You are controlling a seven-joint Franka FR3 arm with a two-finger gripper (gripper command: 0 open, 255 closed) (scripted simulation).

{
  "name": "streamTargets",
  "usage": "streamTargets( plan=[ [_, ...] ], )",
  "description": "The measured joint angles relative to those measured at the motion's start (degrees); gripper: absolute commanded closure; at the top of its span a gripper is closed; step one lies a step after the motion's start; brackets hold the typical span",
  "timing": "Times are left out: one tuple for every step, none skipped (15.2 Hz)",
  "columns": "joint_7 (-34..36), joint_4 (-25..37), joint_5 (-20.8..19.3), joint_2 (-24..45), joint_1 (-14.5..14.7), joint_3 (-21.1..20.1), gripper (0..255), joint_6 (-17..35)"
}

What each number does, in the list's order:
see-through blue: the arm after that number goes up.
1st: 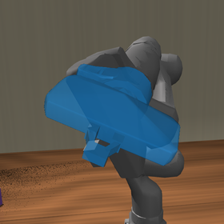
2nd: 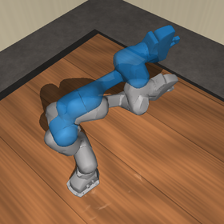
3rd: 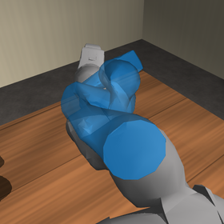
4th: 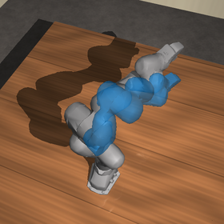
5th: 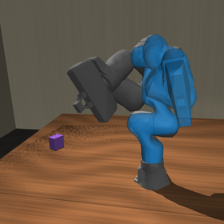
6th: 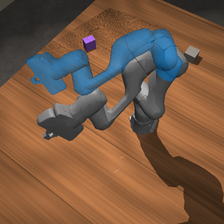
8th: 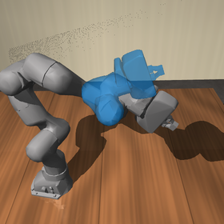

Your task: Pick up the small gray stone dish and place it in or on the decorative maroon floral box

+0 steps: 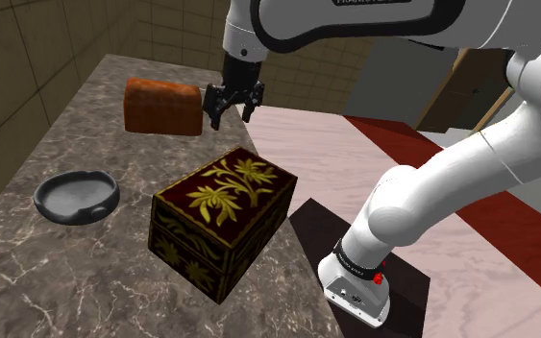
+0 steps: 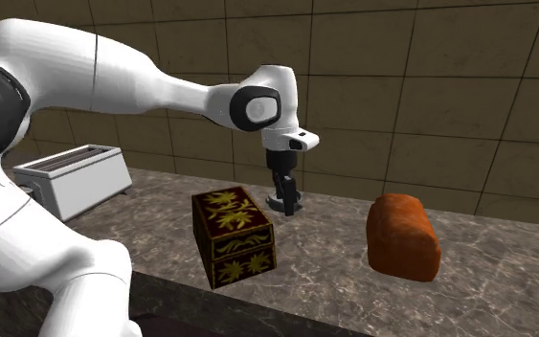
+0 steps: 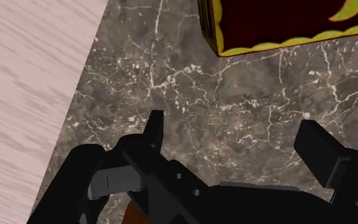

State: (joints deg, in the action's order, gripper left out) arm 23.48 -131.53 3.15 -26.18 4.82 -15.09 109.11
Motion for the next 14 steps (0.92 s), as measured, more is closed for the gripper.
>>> streamTargets(
  plan=[
    [1.4, 0.7, 0.1, 1.6, 0.3, -1.2, 0, 1.1],
    [2.6, 1.3, 0.1, 3.3, 0.4, -2.1, 0, 2.2],
    [3.9, 1.8, 0.1, 4.7, 0.6, -3.0, 0, 3.2],
    [5.2, 3.0, -0.2, 6.7, 0.7, -4.0, 0, 4.2],
    [6.3, 3.7, -0.4, 8.3, 0.8, -4.8, 0, 5.2],
    [7.6, 5.0, -0.7, 10.1, 1.0, -5.7, 0, 5.8],
    [8.7, 5.7, -1.1, 11.6, 1.1, -6.4, 0, 6.7],
    [10.1, 6.8, -1.6, 13.4, 1.2, -7.3, 0, 7.4],
    [11.6, 8.2, -2.3, 15.5, 1.4, -8.2, 0, 8.2],
    [12.9, 8.8, -2.8, 17.1, 1.6, -8.9, 0, 9.1],
    [14.4, 10.3, -3.8, 19.4, 1.7, -9.7, 0, 10.0],
    [15.9, 11.0, -4.5, 21.0, 2.1, -10.4, 0, 10.9],
    [16.9, 12.9, -5.6, 23.4, 2.2, -10.8, 0, 11.2],
    [18.6, 14.6, -6.6, 25.3, 2.7, -11.5, 0, 11.4]
  ],
)
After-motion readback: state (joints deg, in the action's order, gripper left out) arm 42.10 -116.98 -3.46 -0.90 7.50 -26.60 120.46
